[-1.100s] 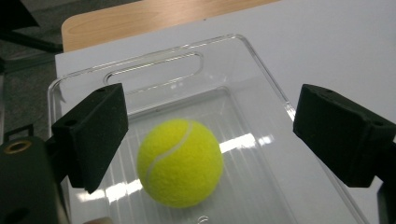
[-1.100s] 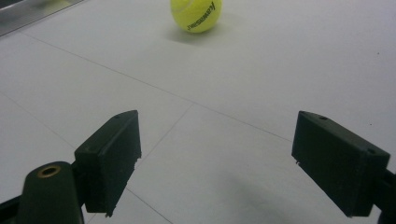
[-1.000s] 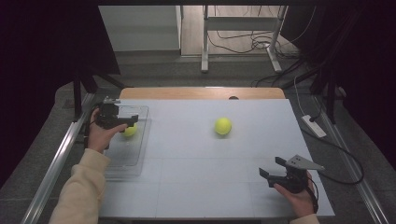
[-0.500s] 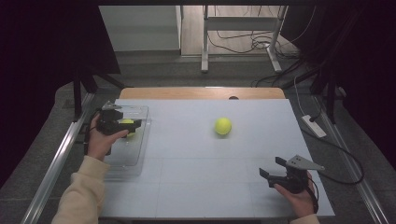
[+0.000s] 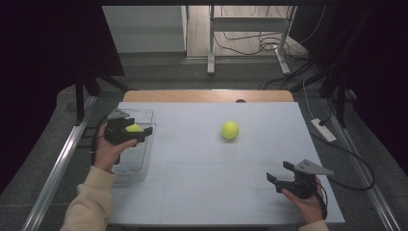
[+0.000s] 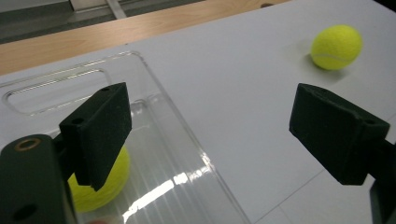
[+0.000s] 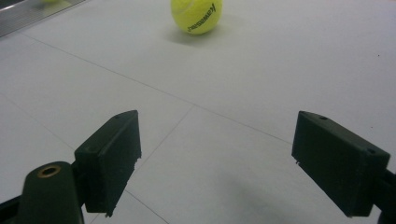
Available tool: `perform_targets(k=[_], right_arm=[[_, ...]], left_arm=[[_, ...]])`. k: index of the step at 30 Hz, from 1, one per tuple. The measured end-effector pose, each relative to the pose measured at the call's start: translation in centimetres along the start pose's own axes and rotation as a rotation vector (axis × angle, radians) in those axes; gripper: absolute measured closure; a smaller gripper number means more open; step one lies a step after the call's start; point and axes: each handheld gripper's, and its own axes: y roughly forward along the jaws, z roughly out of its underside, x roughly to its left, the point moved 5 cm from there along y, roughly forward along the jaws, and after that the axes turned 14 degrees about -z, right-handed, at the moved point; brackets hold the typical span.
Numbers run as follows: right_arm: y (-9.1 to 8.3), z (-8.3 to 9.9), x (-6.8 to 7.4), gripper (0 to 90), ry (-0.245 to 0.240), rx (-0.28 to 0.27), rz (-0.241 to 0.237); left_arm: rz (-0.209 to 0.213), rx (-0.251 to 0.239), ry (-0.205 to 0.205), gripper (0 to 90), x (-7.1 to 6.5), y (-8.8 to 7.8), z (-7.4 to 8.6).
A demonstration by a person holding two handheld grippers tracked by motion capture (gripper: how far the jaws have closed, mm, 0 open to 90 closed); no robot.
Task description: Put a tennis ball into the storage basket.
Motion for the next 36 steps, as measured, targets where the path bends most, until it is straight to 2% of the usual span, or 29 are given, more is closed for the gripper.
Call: perform_targets(k=[4,17,26,36], right_arm=[[-0.1,0.1,-0.2,15.7,0.006,-0.002,0.002],[0.1,0.1,-0.3,15.8,0.005,-0.002,-0.009],[0.4,0.0,-0.4,15.8,0.003,0.003,-0.013],[0.3,0.2,-0.2,15.8,-0.008,0.010,-0.012]], left_arm=[[0.043,-0.015,0.020,14.0,-1.3,-0.3,-0.1],[0.134,-0.074,0.041,13.2,-3.9,-1.2,-0.3],[0.158,-0.076,0.061,12.8,-4.9,-1.2,-0.2],[0.199,-0.089,0.085,12.7,-7.0,-1.4,-0.4]])
